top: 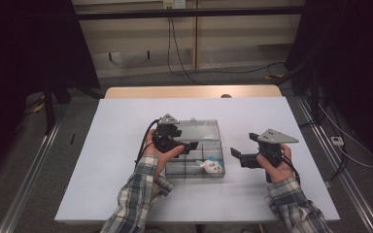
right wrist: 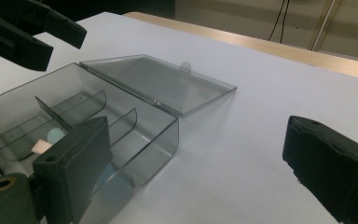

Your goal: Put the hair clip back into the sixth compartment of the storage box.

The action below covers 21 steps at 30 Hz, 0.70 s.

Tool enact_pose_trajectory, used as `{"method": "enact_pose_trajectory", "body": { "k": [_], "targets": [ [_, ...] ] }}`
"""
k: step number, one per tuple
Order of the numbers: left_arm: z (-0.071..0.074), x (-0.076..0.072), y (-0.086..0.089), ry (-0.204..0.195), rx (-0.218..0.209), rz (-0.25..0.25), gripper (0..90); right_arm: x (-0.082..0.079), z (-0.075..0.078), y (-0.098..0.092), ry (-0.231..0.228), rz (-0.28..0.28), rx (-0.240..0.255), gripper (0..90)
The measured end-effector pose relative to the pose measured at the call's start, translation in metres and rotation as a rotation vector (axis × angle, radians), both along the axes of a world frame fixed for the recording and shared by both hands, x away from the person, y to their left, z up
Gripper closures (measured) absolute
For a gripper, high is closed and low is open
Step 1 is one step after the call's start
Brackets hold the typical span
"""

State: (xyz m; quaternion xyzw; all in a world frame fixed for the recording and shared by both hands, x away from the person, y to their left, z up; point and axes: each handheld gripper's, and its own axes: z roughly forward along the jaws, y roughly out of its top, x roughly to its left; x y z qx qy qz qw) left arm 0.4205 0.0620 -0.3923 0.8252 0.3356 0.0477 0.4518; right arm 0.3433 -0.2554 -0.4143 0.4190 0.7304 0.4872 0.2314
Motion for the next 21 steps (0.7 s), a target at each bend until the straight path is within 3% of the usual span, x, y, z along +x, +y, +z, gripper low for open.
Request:
{"method": "enact_pose_trajectory", "body": {
  "k": [3, 12, 21],
  "targets": [
    [0.000, 0.004, 0.006, -0.001, -0.014, 0.020, 16.2, 0.007, 0.000, 0.005, 0.002, -0.004, -0.002, 7.6],
    [-0.004, 0.016, 0.012, -0.001, 0.019, 0.049, 15.2, 0.021, -0.002, 0.017, 0.014, -0.006, -0.016, 7.8],
    [-0.004, 0.024, 0.018, -0.015, 0.015, 0.077, 14.1, 0.034, -0.002, 0.023, 0.017, -0.022, -0.006, 8.2]
  ]
}}
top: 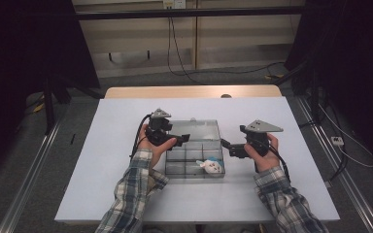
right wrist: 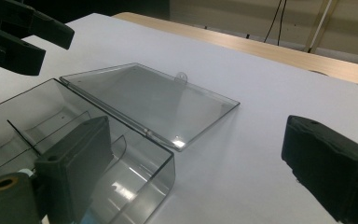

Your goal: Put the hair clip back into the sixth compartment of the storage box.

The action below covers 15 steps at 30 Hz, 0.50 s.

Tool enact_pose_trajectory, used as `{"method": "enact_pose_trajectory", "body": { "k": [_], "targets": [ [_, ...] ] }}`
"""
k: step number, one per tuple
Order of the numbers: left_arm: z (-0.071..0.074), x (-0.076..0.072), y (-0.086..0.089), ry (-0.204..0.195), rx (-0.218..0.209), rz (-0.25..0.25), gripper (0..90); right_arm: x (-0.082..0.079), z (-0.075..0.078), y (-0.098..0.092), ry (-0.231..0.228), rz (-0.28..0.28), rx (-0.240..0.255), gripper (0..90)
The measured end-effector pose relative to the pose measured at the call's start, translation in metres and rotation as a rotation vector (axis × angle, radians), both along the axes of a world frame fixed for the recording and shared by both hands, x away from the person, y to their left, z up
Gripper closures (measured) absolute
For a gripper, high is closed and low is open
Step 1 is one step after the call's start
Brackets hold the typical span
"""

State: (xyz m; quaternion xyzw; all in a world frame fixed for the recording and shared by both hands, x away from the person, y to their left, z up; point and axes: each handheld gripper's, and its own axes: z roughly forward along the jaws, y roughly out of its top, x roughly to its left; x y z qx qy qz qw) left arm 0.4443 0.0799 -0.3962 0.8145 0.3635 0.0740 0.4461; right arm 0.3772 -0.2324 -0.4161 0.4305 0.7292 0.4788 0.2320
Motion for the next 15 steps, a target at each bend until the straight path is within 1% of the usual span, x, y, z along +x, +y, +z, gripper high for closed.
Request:
{"method": "enact_pose_trajectory", "body": {
  "k": [2, 3, 5, 8, 11, 15],
  "targets": [
    [0.000, 0.002, 0.002, 0.000, 0.000, 0.005, 13.9, 0.003, 0.000, 0.002, -0.001, 0.002, 0.001, 8.2],
    [-0.001, 0.002, 0.002, -0.002, -0.009, 0.012, 13.5, 0.004, 0.000, 0.004, 0.000, 0.003, -0.001, 8.2],
    [-0.001, 0.004, 0.003, 0.000, -0.001, 0.017, 12.9, 0.007, -0.001, 0.006, 0.001, 0.003, -0.005, 8.2],
    [-0.003, 0.007, 0.005, -0.003, -0.008, 0.027, 11.6, 0.012, -0.002, 0.010, 0.007, 0.004, -0.007, 8.3],
    [-0.006, 0.012, 0.008, -0.005, -0.003, 0.046, 10.6, 0.019, -0.004, 0.013, 0.019, -0.001, -0.009, 8.3],
    [-0.012, 0.019, 0.010, -0.006, 0.005, 0.058, 9.1, 0.030, -0.010, 0.019, 0.048, -0.009, -0.015, 9.1]
  ]
}}
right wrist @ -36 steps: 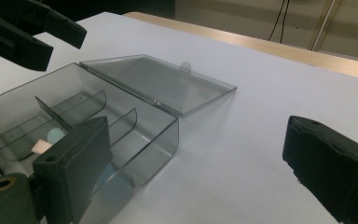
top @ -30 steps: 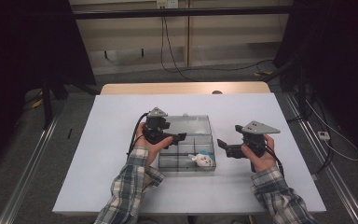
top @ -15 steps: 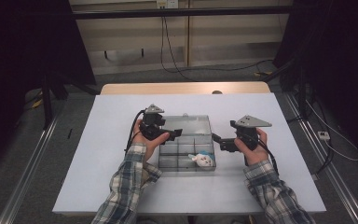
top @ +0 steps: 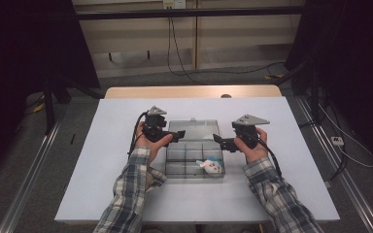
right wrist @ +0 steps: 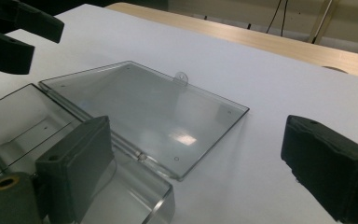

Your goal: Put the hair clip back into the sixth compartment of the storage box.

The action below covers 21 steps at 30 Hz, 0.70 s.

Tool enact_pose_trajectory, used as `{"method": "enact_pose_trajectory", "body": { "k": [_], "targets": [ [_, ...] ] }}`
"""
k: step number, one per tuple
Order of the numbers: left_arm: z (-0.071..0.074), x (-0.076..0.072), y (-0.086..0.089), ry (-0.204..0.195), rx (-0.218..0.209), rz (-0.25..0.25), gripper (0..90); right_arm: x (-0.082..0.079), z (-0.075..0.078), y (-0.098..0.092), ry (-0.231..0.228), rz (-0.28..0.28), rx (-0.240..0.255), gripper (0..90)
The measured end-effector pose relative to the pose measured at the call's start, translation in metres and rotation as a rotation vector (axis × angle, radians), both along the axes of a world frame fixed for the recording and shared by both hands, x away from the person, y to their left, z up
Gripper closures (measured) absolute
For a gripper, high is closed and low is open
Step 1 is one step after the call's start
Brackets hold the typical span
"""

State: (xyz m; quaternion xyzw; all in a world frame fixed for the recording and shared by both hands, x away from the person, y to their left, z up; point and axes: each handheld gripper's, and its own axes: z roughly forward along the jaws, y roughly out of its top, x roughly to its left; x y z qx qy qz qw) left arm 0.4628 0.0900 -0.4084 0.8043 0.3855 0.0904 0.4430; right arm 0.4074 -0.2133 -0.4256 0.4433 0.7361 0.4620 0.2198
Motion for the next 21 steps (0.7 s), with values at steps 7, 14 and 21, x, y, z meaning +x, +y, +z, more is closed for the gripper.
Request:
{"method": "enact_pose_trajectory", "body": {
  "k": [7, 14, 21],
  "targets": [
    [-0.013, 0.012, 0.002, 0.038, 0.003, 0.037, 8.3, 0.023, -0.008, 0.003, 0.047, -0.028, 0.022, 10.5],
    [-0.025, 0.022, 0.003, 0.107, 0.004, 0.057, 9.5, 0.043, -0.016, 0.012, 0.123, -0.053, 0.004, 13.3],
    [-0.034, 0.027, 0.004, 0.164, -0.006, 0.083, 9.9, 0.053, -0.026, 0.014, 0.202, -0.080, 0.024, 16.2]
  ]
}}
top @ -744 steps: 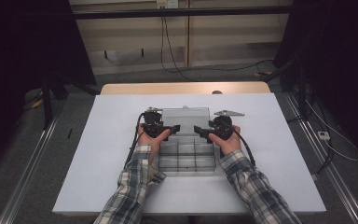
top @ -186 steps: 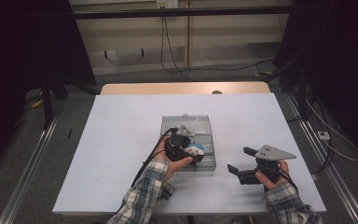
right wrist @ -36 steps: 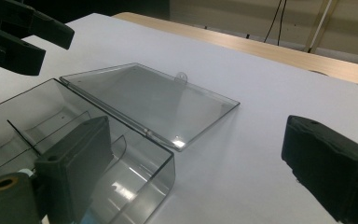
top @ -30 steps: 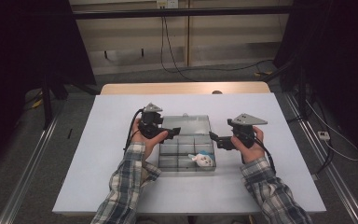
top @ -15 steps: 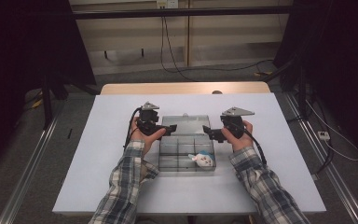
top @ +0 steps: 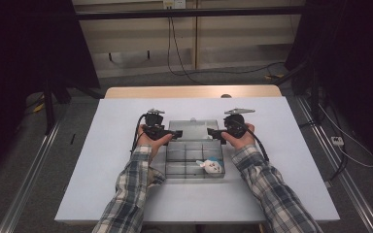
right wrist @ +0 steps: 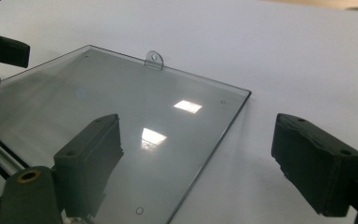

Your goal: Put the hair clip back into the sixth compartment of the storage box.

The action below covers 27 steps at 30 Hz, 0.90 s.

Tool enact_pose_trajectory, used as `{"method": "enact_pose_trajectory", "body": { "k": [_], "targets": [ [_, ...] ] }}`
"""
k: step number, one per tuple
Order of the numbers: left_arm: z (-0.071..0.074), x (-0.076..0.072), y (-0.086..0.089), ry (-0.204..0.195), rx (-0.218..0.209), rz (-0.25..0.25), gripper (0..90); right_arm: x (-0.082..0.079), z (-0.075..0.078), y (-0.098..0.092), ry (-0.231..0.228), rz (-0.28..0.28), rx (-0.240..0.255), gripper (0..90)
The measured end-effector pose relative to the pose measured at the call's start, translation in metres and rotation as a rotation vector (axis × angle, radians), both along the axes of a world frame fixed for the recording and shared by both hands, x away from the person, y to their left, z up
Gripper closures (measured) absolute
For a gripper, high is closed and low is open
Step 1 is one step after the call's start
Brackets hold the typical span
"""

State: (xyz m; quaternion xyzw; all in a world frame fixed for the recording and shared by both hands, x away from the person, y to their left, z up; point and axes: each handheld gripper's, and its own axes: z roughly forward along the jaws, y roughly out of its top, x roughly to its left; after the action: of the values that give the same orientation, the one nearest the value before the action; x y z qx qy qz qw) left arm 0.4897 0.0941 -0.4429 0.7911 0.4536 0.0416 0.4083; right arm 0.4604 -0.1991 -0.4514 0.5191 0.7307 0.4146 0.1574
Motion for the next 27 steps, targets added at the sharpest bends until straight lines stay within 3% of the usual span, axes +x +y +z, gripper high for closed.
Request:
{"method": "enact_pose_trajectory", "body": {
  "k": [5, 14, 18, 20, 22, 27],
  "targets": [
    [-0.005, 0.001, -0.003, 0.037, 0.002, -0.003, 11.0, 0.001, -0.005, 0.002, 0.054, -0.007, 0.043, 20.2],
    [-0.010, 0.003, -0.006, 0.106, -0.070, -0.007, 11.8, 0.003, -0.009, 0.002, 0.155, -0.011, 0.177, 26.6],
    [-0.012, 0.003, -0.005, 0.143, -0.110, -0.009, 14.4, 0.003, -0.009, 0.002, 0.190, -0.024, 0.201, 27.4],
    [-0.012, 0.003, -0.005, 0.143, -0.108, -0.013, 14.4, 0.003, -0.010, 0.002, 0.230, -0.026, 0.256, 30.2],
    [-0.010, 0.003, -0.005, 0.132, -0.111, -0.021, 16.7, 0.004, -0.009, 0.003, 0.234, -0.019, 0.261, 32.3],
    [-0.001, -0.001, -0.004, 0.077, -0.104, -0.041, 27.7, 0.002, -0.003, -0.001, 0.204, -0.001, 0.295, 41.7]
  ]
}}
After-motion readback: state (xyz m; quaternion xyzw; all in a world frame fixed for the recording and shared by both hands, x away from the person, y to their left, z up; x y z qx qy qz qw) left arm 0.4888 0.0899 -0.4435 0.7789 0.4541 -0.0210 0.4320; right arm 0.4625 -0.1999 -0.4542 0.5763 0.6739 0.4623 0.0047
